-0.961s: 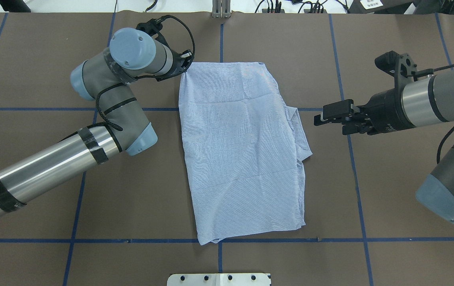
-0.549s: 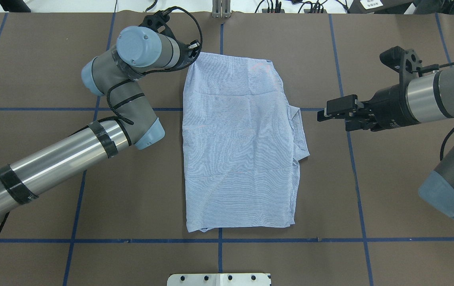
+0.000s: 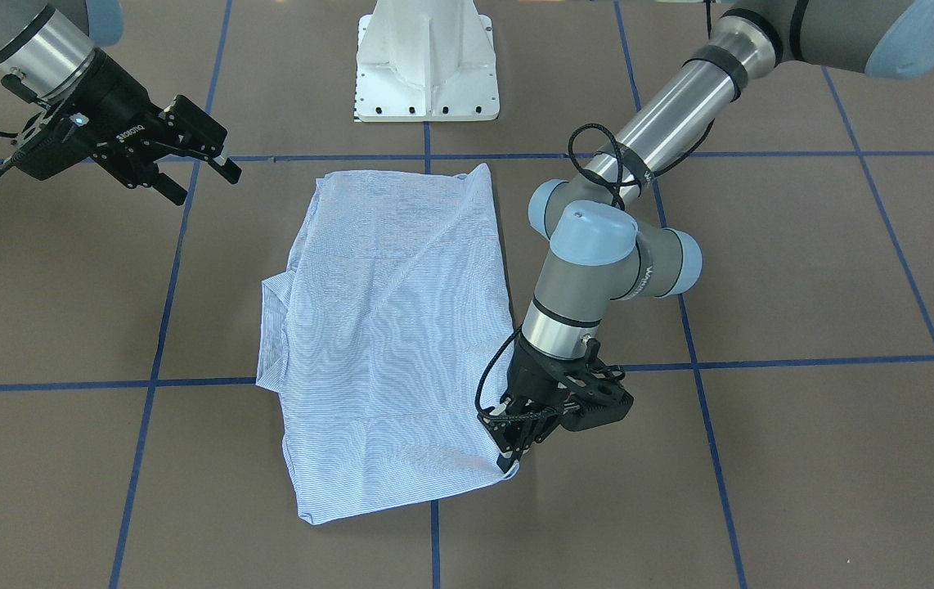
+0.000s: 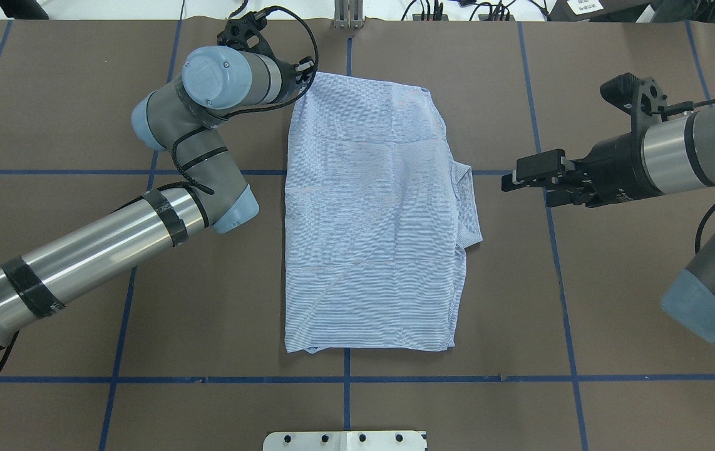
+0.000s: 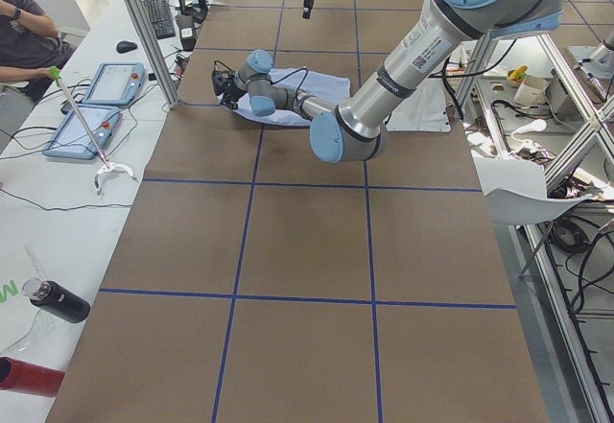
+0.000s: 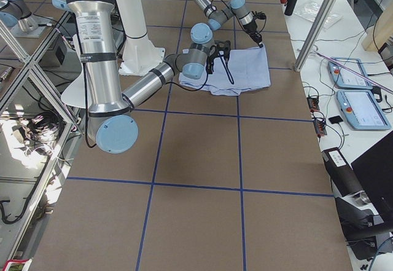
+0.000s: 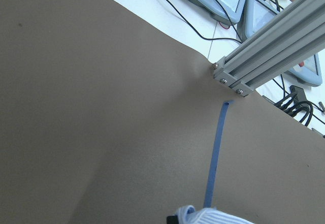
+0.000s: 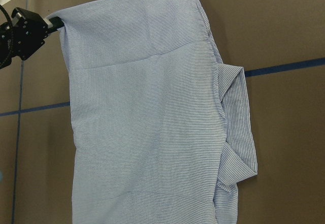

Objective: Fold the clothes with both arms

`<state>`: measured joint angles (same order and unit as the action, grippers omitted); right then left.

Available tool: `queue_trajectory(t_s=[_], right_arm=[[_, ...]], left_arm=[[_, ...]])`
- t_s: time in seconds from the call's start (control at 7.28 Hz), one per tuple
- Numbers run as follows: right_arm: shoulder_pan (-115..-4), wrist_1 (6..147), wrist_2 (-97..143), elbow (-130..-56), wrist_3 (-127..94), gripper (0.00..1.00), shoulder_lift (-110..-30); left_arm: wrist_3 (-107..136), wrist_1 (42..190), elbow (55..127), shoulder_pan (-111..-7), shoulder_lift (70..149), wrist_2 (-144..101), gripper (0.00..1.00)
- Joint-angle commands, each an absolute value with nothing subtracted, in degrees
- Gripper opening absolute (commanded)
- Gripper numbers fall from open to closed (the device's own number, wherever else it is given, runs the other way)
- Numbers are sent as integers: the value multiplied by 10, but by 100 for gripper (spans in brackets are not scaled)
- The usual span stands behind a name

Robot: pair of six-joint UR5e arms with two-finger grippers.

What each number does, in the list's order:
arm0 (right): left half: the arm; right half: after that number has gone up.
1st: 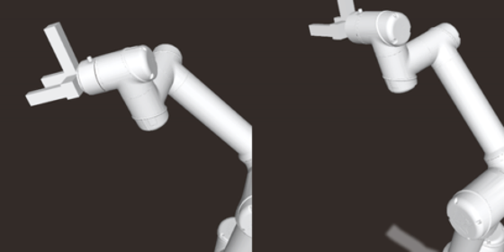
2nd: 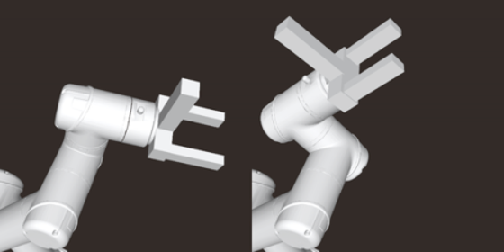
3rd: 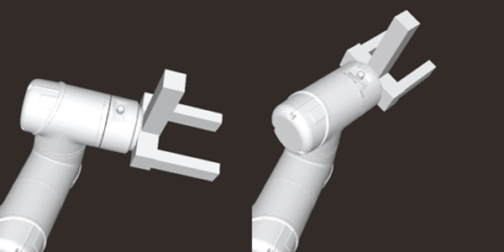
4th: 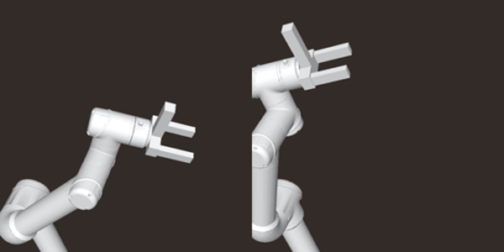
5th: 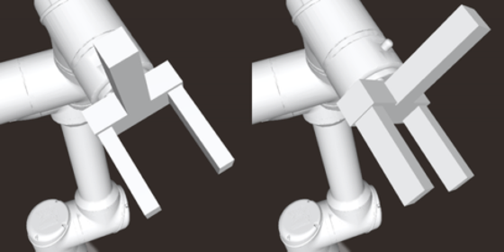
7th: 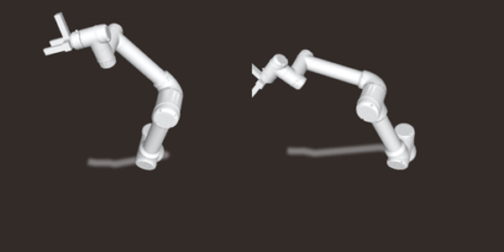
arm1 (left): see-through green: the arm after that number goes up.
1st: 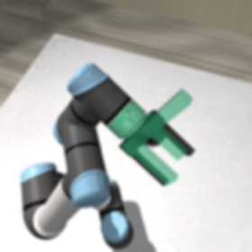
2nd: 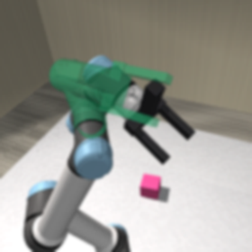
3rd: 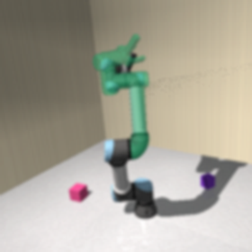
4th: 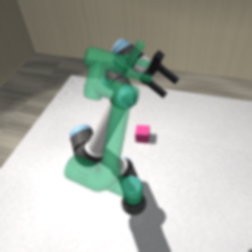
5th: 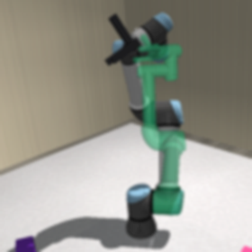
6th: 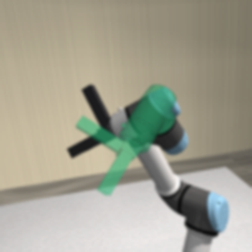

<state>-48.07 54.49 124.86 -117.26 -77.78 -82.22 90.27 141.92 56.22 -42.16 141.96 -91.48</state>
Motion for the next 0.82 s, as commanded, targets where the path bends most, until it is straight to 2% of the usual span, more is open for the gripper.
queue_trajectory(t_s=[0.0, 0.14, 0.41, 0.55, 0.69], right_arm=[[-483, 545, 1249, -1172, -778, 100, -821], [-485, 545, 1249, -1172, -777, 100, -822], [-487, 546, 1249, -1171, -777, 100, -823], [-488, 547, 1249, -1173, -777, 100, -824], [-490, 548, 1249, -1172, -777, 100, -825]], left_arm=[[902, 1424, 560, -422, 1422, -914, 95], [903, 1424, 563, -422, 1422, -914, 100], [901, 1423, 564, -429, 1422, -915, 100], [900, 1415, 586, -437, 1412, -929, 100], [900, 1384, 645, -438, 1369, -967, 100]])
